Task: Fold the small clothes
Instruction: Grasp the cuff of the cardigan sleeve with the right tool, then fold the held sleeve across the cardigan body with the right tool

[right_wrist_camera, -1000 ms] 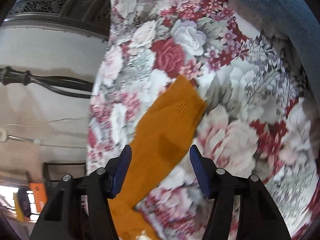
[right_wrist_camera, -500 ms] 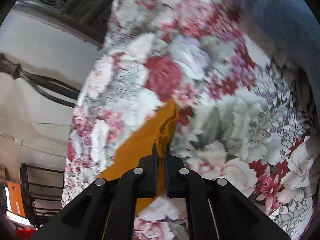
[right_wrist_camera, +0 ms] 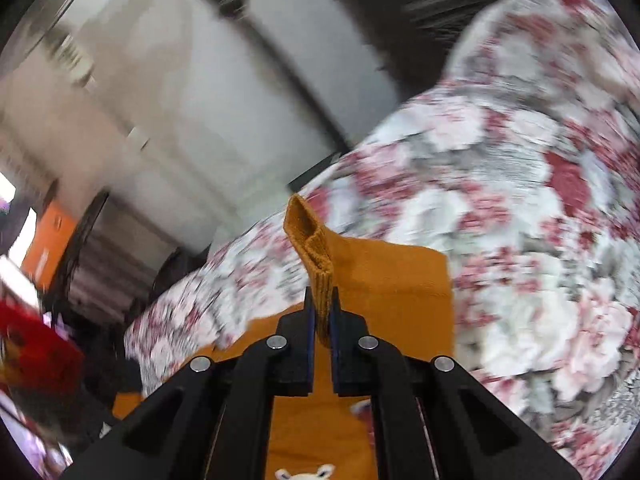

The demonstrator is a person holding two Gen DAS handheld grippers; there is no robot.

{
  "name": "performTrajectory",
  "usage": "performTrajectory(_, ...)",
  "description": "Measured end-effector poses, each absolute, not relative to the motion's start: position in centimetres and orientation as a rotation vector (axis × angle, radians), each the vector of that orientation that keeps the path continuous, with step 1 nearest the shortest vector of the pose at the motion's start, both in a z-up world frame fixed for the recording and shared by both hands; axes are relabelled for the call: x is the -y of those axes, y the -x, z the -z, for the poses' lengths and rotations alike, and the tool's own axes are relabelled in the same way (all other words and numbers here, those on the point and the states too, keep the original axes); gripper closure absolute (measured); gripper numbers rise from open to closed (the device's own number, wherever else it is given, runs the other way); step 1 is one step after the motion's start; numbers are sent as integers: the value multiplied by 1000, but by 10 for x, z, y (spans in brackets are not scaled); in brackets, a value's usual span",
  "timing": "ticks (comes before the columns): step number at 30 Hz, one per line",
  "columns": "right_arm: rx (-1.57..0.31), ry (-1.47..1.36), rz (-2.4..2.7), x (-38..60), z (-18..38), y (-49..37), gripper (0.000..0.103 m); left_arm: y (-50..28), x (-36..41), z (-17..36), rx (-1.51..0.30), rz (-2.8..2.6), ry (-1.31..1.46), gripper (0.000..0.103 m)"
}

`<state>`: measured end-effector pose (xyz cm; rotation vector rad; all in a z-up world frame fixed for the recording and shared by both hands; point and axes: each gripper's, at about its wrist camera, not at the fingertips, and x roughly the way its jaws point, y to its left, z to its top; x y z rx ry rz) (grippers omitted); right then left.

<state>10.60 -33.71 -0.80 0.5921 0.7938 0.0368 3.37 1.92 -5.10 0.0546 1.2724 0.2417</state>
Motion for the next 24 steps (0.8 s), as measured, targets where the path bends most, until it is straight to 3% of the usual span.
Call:
performTrajectory(16, -887, -418, -258, 166, 7, -113, 97, -14, -84, 28, -1246, -286, 112, 5)
performTrajectory(24, -980, -229, -345, 86, 48, -104, 97, -5, -123, 31, -1259, -325, 178, 5)
